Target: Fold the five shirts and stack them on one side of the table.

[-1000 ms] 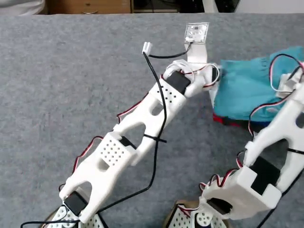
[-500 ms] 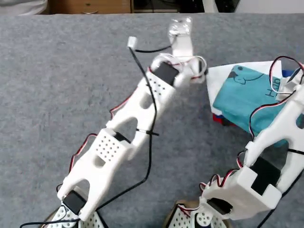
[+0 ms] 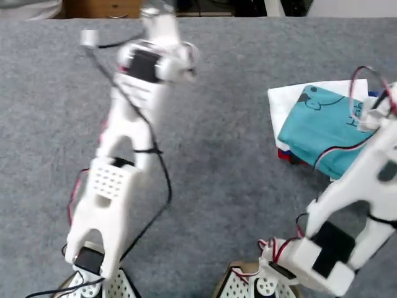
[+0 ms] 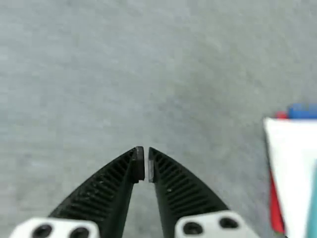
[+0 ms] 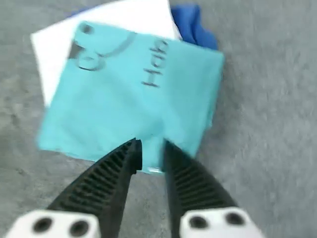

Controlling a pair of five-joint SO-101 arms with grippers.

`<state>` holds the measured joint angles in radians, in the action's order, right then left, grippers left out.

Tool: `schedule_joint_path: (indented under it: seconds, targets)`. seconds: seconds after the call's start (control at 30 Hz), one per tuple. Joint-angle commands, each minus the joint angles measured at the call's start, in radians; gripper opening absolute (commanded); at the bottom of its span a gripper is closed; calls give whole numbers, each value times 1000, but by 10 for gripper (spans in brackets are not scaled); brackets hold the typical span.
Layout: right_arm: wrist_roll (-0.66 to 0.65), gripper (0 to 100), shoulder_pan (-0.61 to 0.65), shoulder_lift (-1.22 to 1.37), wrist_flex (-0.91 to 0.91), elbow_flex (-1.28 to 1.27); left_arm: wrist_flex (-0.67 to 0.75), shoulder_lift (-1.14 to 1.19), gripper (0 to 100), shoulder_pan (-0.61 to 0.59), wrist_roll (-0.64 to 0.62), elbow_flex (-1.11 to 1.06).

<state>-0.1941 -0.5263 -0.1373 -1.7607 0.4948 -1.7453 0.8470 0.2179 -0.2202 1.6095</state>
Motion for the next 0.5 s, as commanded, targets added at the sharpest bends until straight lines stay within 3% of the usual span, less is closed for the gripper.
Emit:
schedule_joint_path:
  seconds: [0.0, 0.2, 0.47]
  targets:
    - [2, 16, 116, -130, -20, 28, -18, -134, 19, -166, 37, 14]
    - [2, 5, 328, -325, -17, -151, -20, -360, 19, -344, 150, -212]
    - [106, 5, 384, -547, 91, -602, -12, -831, 19, -451, 293, -971]
